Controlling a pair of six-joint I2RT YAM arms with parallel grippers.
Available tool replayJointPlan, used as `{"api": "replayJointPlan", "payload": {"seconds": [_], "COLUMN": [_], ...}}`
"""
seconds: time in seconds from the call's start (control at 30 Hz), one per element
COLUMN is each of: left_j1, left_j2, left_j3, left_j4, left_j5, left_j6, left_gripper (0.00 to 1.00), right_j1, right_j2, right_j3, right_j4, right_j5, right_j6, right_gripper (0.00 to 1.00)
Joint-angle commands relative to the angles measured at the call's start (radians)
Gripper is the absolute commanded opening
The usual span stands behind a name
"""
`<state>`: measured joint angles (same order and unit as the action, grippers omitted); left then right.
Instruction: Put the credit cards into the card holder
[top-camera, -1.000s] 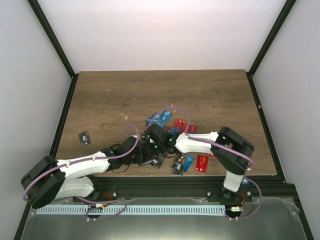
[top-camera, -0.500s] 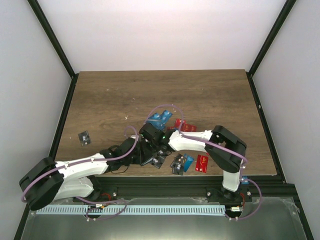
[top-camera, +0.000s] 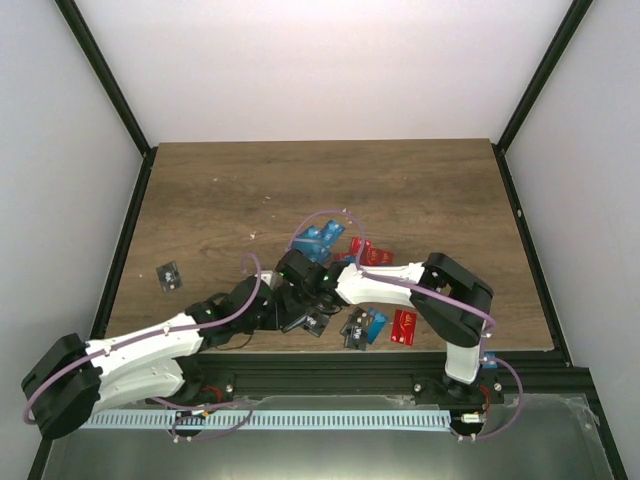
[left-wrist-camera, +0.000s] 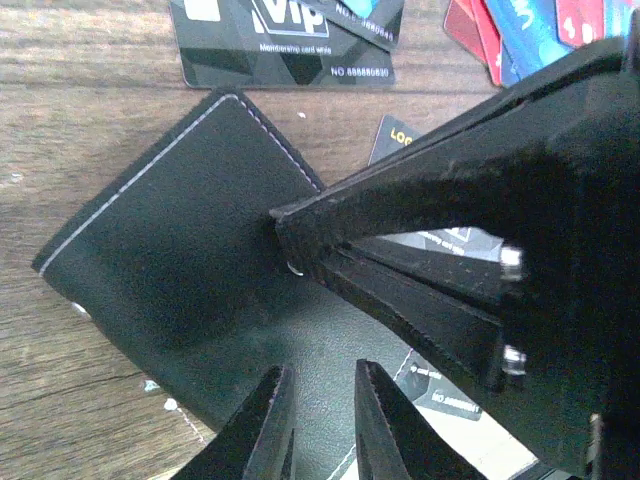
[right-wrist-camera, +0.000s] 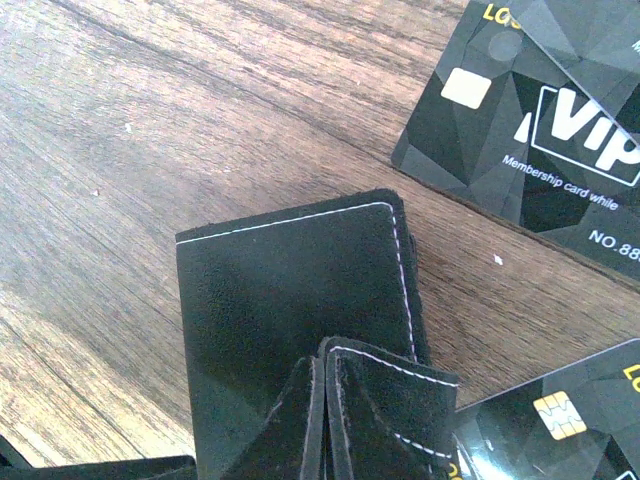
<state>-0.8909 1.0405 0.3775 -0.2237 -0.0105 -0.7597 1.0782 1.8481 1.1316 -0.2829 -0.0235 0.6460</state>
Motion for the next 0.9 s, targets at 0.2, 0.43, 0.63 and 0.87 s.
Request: {"api": "replayJointPlan", "payload": {"seconds": [0.2,0.43,0.63,0.87], "left_j1": [0.006,0.007,0.007,0.008], "left_j2": [0.04,0.088,0.07,0.087], "left_j3": [-0.021,-0.036,-0.047,-0.044], "left_j4": [-0.005,0.05,0.043,0.052], "left_j5": [-0.065,-0.058,-0.063,-0.056], "left_j6": [-0.021,-0.012,-0.01,-0.002], "left_gripper": [0.19,0.17,0.17,0.17], "right_j1": [0.013,0.009,0.009,0.009], "right_j2": [-0.031,-0.042,-0.041,-0.048], "right_j3": [-0.024,-0.026,-0.032,-0.033], "right_j4": [-0.065,-0.077,-0.088,-0.101], "right_j5": [0.011,0.014,0.024,0.024], "right_j6": [-0.027,-0.034,-0.035,-0.048], "right_gripper": [0.01,0.01,0.01,0.01]}}
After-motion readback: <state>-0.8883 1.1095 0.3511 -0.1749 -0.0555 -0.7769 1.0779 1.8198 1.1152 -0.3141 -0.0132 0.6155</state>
